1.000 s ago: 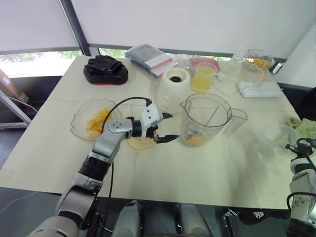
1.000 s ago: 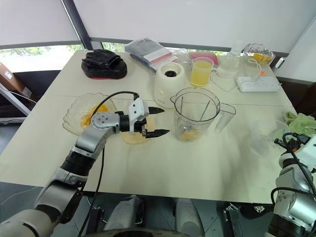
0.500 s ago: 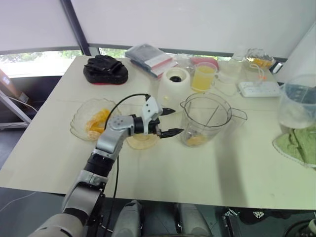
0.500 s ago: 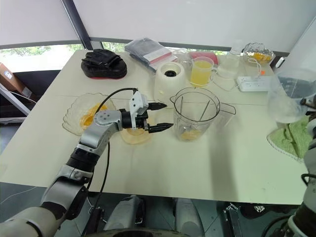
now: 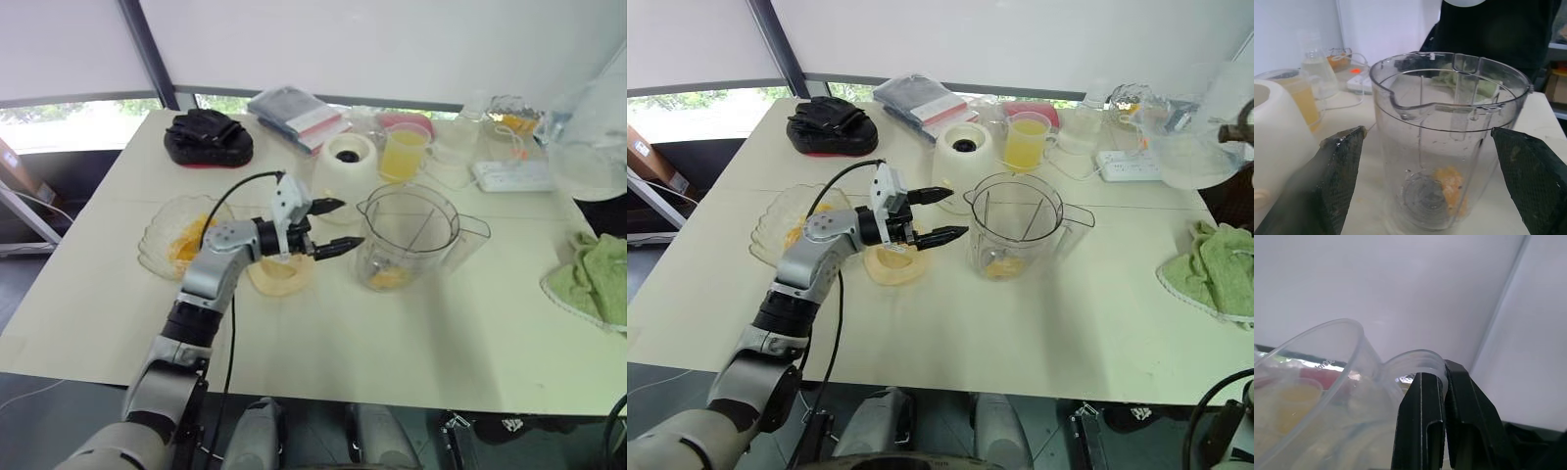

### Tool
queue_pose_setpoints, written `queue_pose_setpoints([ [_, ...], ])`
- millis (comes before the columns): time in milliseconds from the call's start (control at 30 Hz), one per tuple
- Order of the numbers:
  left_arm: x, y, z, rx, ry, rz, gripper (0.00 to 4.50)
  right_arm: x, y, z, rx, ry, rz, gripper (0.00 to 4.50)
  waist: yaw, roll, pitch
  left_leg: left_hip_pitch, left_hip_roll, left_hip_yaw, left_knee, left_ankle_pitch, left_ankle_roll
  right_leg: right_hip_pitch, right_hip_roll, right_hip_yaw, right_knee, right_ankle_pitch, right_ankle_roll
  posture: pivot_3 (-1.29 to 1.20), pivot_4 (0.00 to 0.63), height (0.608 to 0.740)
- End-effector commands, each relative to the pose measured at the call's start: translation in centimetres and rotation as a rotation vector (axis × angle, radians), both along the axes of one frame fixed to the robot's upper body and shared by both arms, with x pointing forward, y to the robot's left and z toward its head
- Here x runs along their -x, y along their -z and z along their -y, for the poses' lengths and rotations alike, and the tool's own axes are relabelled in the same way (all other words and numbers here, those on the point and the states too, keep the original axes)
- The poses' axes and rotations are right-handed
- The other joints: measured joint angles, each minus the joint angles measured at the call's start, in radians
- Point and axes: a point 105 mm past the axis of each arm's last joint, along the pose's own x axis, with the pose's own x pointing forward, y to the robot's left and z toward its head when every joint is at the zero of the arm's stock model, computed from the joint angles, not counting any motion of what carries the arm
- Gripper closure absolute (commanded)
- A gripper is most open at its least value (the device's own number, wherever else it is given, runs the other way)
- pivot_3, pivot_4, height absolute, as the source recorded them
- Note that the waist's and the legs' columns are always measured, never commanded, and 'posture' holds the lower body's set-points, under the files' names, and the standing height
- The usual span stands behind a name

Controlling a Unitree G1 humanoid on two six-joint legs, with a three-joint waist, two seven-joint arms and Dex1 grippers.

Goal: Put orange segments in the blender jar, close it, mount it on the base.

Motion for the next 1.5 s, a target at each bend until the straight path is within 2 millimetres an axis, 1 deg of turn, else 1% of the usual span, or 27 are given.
queue_pose_setpoints([
  [33, -0.1, -1.7, 0.1, 0.025, 0.0, 0.061, 0.18, 1.0, -2.4, -1.8, 0.122, -0.026, 0.063, 4.47, 0.0, 0.0, 0.0, 0.0, 0.0, 0.0, 0.0, 0.0, 0.0, 0.0, 0.0, 0.0, 0.0, 0.0, 0.0, 0.0, 0.15, 0.74],
  [133, -0.2, -1.8, 0.0, 0.025, -0.003, 0.064, 0.18, 1.0, -2.5, -2.5, 0.16, -0.04, 0.053, 4.47, 0.001, 0.0, 0.0, 0.0, 0.0, 0.0, 0.0, 0.0, 0.0, 0.0, 0.0, 0.0, 0.0, 0.0, 0.0, 0.0, 0.15, 0.74],
  [300, -0.2, -2.0, -0.1, 0.028, -0.001, 0.066, 0.18, 0.8, -2.3, -4.6, 0.323, -0.069, 0.019, 4.47, 0.001, 0.0, 0.0, 0.0, 0.0, 0.0, 0.0, 0.0, 0.0, 0.0, 0.0, 0.0, 0.0, 0.0, 0.0, 0.0, 0.15, 0.74],
  [467, -0.1, -2.0, -0.1, 0.028, 0.003, 0.067, 0.18, 0.7, -1.9, -5.8, 0.428, -0.089, -0.013, 4.47, 0.001, -0.001, 0.0, 0.0, 0.0, 0.0, 0.0, 0.0, 0.0, 0.0, 0.0, 0.0, 0.0, 0.0, 0.0, 0.0, 0.15, 0.74],
  [767, -0.1, -1.8, 0.2, 0.02, 0.01, 0.072, 0.18, 0.4, -1.2, -7.2, 0.501, -0.13, -0.029, 4.47, 0.001, -0.001, 0.001, 0.0, 0.0, 0.0, 0.0, 0.0, 0.0, -0.001, 0.0, 0.0, 0.0, 0.0, 0.0, 0.0, 0.15, 0.74],
  [1067, 0.0, -1.8, 0.3, 0.02, 0.01, 0.073, 0.18, 0.0, -0.7, -8.1, 0.572, -0.152, -0.05, 4.47, 0.001, -0.001, 0.001, 0.0, 0.0, 0.0, 0.0, 0.0, 0.0, -0.001, 0.0, 0.0, -0.001, 0.0, 0.0, 0.0, 0.15, 0.74],
  [1500, 0.0, -1.6, 0.5, 0.011, 0.014, 0.075, 0.18, -0.3, -0.5, -8.4, 0.613, -0.161, -0.056, 4.47, 0.001, -0.001, 0.001, 0.0, 0.0, 0.0, 0.0, 0.0, 0.0, -0.001, 0.0, 0.0, 0.0, 0.0, 0.0, 0.0, 0.15, 0.74],
])
